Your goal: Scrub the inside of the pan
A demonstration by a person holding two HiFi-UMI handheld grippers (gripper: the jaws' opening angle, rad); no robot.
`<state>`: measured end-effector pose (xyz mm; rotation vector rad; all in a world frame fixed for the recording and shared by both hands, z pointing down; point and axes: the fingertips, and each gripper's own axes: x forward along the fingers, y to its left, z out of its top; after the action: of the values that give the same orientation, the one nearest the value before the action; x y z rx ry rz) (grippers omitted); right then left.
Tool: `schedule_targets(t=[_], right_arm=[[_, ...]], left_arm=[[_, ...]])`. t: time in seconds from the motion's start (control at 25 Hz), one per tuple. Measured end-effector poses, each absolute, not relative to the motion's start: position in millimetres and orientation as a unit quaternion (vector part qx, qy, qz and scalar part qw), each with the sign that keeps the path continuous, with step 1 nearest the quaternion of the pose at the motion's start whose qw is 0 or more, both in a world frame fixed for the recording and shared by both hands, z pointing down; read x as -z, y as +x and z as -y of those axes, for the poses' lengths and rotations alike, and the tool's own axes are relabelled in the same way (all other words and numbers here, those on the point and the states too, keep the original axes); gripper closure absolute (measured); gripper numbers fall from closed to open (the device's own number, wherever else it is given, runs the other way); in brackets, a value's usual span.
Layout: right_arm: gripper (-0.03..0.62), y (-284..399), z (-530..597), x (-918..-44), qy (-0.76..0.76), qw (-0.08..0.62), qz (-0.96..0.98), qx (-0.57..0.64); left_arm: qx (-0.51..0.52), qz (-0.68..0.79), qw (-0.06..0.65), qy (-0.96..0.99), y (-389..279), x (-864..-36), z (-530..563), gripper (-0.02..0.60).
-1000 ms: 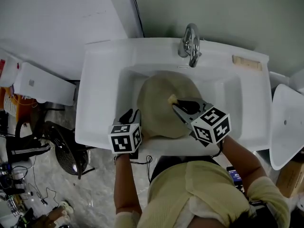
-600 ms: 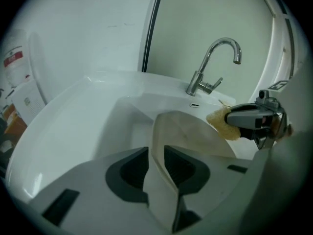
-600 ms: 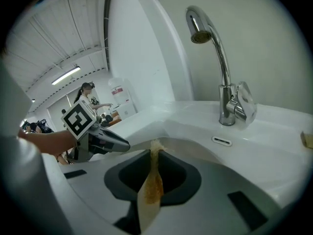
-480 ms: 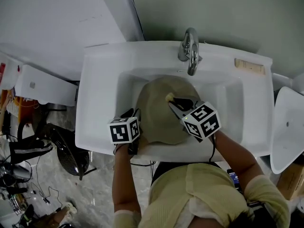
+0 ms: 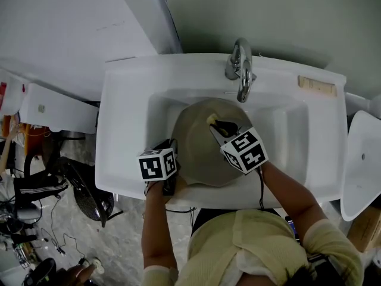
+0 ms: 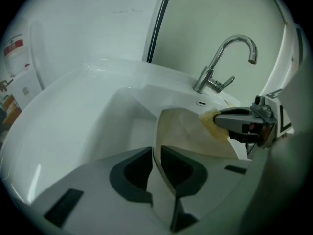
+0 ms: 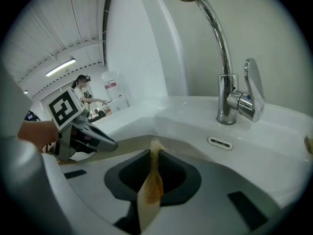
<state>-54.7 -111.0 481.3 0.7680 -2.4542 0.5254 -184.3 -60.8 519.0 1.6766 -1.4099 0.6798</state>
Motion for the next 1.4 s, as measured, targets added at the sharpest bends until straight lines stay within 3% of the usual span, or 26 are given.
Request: schedule_targets(t=[1.4], right_arm=[[0.531, -72, 168, -545, 0.377, 0.291, 0.874, -0.098]], left_arm=[[-0.245, 0.555, 0.423, 0.673, -185, -519, 62, 0.492]])
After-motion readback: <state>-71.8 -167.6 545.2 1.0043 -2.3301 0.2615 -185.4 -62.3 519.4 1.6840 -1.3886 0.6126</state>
